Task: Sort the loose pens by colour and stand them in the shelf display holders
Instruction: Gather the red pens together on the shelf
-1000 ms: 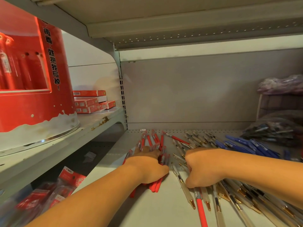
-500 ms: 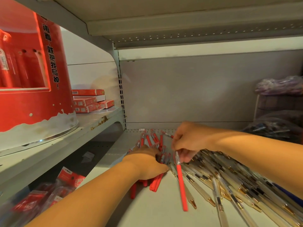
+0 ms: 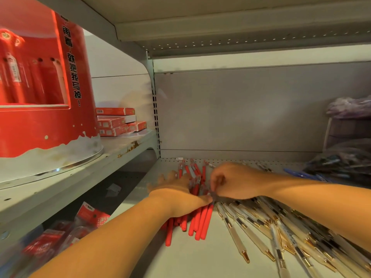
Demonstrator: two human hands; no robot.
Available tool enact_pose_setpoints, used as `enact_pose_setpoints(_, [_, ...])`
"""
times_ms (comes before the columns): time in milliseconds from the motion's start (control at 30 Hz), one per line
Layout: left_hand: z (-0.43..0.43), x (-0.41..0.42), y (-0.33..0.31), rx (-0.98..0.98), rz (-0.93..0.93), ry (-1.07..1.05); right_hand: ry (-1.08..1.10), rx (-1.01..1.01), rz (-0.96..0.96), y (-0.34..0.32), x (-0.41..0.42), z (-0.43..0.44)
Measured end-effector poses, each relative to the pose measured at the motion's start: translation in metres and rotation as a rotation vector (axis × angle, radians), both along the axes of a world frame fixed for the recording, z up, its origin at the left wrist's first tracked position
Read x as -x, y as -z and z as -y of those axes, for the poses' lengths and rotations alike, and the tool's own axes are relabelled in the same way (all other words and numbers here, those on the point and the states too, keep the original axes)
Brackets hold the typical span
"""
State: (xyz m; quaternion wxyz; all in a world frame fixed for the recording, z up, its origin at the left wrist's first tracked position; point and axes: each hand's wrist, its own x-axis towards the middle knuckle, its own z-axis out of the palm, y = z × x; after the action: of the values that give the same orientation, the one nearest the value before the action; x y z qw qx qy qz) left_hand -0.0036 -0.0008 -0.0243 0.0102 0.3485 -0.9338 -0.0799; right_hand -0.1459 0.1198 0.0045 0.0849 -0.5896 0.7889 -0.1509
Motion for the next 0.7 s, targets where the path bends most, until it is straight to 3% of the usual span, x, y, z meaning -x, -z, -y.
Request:
enact_pose_setpoints(67, [0.003,-0.001,0.004,-0.062,0.015,-0.012,-0.083,-0.068,-0.056,0.005,0.003,-0.01])
enact_pose_setpoints(233, [-0.002,-0.005,0.007,-0.185,0.029,0.004,-0.085,-0.005,-0.126,0.023,-0.003,-0.001])
enact_pose_setpoints(467, [0.005,-0.008,0.005,-0.145,0.082,-0.039,-0.165,0.083,-0.022,0.026,0.0,0.02])
enact_pose_setpoints(567, [0.006,-0.006,0.006,-0.142,0.1,-0.044,-0.039,0.121,-0.024,0.012,0.03,0.034])
enact_pose_setpoints(700, [0.009,-0.003,0.004,-0.164,0.087,-0.049,0.14,0.101,-0.182,-0.001,0.075,0.054])
